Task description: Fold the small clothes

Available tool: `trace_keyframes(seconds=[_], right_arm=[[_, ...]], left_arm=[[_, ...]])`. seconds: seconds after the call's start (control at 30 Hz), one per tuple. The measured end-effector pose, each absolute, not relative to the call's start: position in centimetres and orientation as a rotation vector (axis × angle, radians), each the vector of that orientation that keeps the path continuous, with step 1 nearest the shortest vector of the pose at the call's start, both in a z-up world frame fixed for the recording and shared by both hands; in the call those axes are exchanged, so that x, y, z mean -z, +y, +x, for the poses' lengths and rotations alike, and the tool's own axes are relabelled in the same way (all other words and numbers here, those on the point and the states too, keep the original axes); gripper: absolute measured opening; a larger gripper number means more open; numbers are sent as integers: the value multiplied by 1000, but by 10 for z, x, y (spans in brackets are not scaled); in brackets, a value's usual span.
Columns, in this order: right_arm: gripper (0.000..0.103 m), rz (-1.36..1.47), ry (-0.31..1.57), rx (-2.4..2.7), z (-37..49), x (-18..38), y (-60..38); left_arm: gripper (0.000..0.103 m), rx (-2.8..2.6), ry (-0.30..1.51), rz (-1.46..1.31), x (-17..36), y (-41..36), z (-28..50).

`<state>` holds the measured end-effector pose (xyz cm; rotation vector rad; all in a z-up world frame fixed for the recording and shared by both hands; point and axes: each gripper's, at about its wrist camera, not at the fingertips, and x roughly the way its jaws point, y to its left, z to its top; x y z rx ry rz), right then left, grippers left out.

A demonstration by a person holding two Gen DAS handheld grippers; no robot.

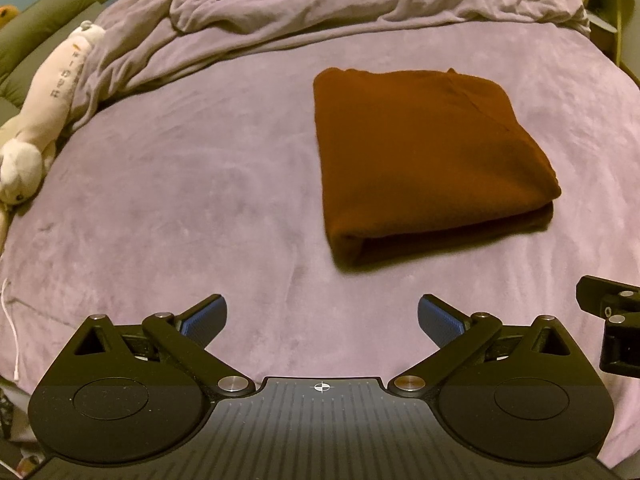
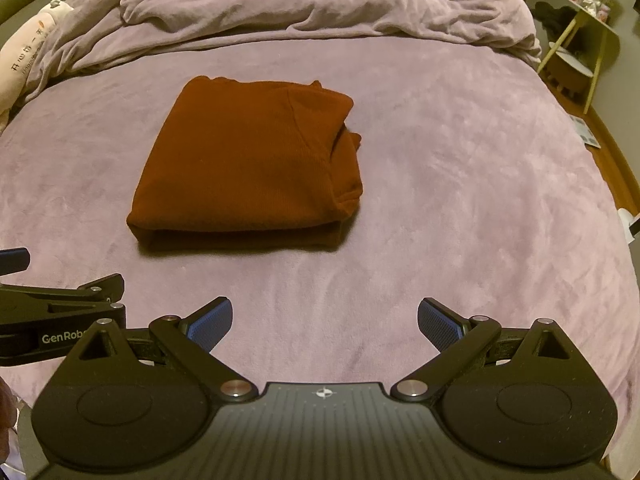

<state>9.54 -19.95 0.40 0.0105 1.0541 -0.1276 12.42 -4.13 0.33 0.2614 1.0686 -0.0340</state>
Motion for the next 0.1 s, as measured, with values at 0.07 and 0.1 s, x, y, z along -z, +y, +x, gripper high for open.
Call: trace_keyframes(seconds=[0.07, 0.1], right_arm=[[99, 12, 1055, 129, 95, -4, -200], [99, 12, 1056, 129, 95, -3, -200]], left_arm=[[103, 35, 1068, 259, -3, -41, 124], [103, 36, 1069, 258, -3, -41, 123]])
